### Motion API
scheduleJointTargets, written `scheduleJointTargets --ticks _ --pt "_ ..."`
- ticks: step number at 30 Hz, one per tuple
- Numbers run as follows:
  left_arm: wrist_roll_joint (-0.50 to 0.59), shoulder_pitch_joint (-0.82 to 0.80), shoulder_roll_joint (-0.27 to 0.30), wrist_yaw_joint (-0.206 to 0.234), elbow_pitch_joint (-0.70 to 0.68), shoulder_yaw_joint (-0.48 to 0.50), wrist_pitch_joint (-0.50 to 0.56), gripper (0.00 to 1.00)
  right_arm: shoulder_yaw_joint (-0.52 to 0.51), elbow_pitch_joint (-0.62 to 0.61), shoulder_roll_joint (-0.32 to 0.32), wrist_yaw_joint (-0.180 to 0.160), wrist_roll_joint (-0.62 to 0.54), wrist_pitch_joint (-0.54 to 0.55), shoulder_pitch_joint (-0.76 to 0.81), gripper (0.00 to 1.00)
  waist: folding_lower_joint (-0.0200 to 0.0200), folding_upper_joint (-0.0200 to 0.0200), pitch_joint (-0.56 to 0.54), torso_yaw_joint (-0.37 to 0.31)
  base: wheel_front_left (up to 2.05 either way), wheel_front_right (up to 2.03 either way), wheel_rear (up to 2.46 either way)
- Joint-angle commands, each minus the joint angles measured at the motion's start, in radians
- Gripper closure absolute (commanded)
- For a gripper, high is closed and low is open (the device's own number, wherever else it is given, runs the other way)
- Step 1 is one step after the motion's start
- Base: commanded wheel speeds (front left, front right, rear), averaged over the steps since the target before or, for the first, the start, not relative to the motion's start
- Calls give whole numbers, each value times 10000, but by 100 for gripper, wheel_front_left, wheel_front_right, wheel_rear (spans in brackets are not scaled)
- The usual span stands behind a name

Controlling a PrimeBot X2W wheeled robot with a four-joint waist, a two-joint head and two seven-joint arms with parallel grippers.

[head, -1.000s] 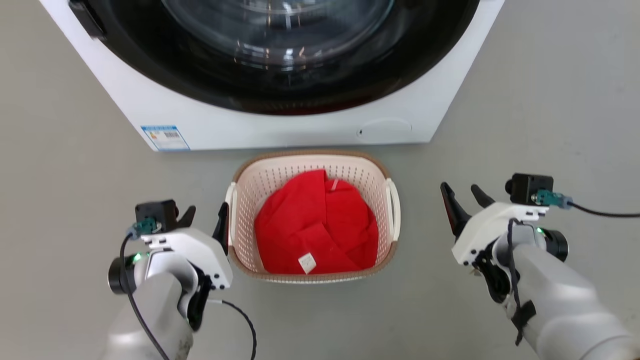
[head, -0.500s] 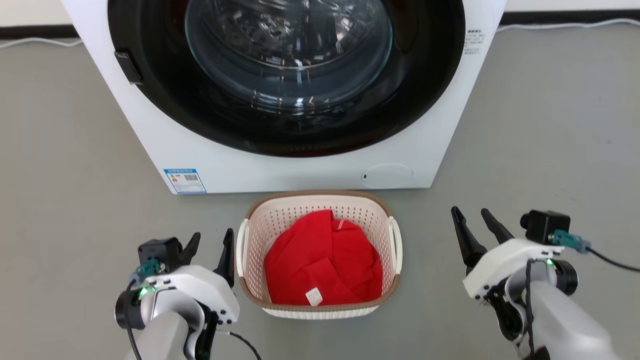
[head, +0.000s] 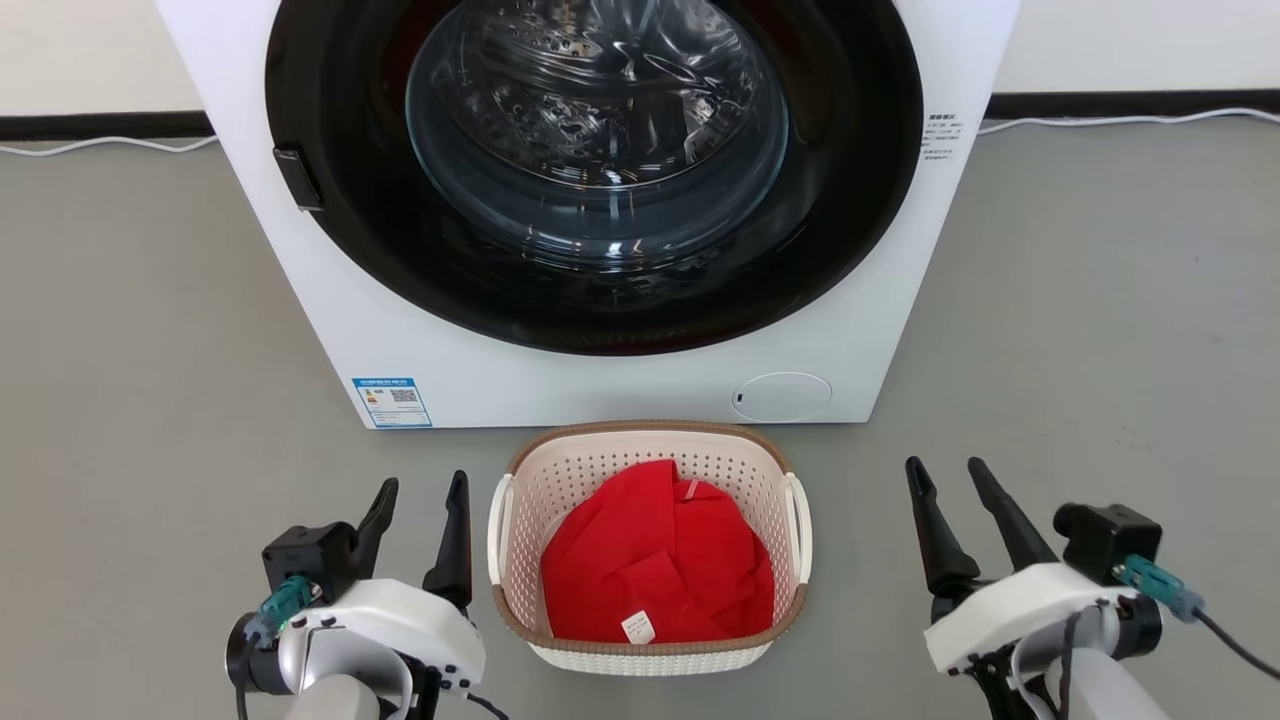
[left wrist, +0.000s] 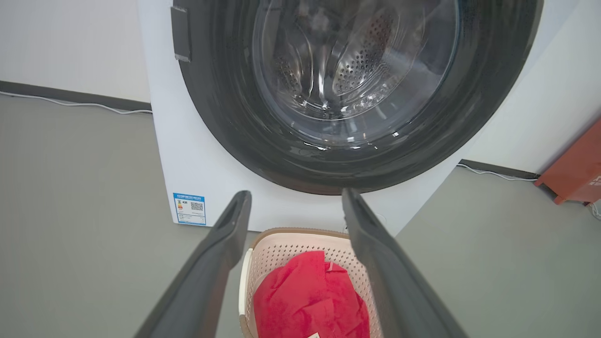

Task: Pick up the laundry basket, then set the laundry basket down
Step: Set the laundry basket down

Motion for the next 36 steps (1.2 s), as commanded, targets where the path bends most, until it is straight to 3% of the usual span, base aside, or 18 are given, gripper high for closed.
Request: scheduleJointTargets --ticks 1,13,36 --pt "253 22 31 21 -596 417 -106 0 -76 -682 95 71 -310 -133 240 0 1 -1 -40 32 0 0 0" --pt "1432 1281 -257 36 -2400 1064 -107 0 -1286 -3258 511 71 -1582 -133 1804 0 1 -1 -290 -41 0 0 0" --pt "1639 1692 -356 42 -2779 1123 -107 0 -1765 -3281 666 71 -2147 -134 2075 0 1 -1 -319 -76 0 0 0"
